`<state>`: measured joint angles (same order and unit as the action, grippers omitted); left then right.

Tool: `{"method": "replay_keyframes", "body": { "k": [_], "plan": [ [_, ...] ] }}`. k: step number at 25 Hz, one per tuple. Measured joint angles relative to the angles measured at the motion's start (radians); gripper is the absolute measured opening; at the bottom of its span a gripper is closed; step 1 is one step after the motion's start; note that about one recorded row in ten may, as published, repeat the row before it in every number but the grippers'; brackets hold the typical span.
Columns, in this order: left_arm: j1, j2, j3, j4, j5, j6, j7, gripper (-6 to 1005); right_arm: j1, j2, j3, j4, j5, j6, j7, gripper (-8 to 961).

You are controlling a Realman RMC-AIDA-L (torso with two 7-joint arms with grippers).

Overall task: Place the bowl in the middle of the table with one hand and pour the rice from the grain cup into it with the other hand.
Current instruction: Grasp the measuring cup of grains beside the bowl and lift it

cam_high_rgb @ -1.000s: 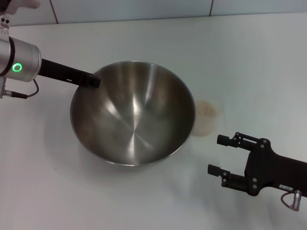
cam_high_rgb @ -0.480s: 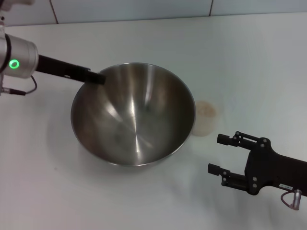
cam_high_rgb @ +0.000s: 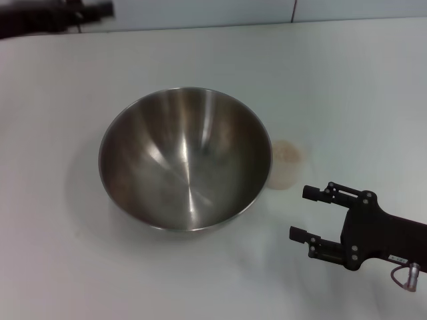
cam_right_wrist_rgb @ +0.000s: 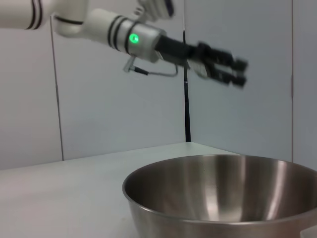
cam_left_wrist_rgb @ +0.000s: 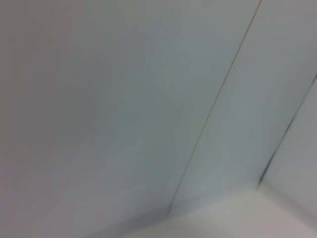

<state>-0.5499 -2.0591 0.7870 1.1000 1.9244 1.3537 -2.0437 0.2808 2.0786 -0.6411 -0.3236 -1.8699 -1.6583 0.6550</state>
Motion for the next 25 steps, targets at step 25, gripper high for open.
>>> {"method": "replay_keyframes", "body": {
  "k": [25],
  "plan": [
    [0.433, 0.062, -0.19, -0.514, -0.333, 0.608, 1.23, 794, 0.006, 0.0, 0.009, -0.002, 0.0, 0.0, 0.008, 703]
  ]
}}
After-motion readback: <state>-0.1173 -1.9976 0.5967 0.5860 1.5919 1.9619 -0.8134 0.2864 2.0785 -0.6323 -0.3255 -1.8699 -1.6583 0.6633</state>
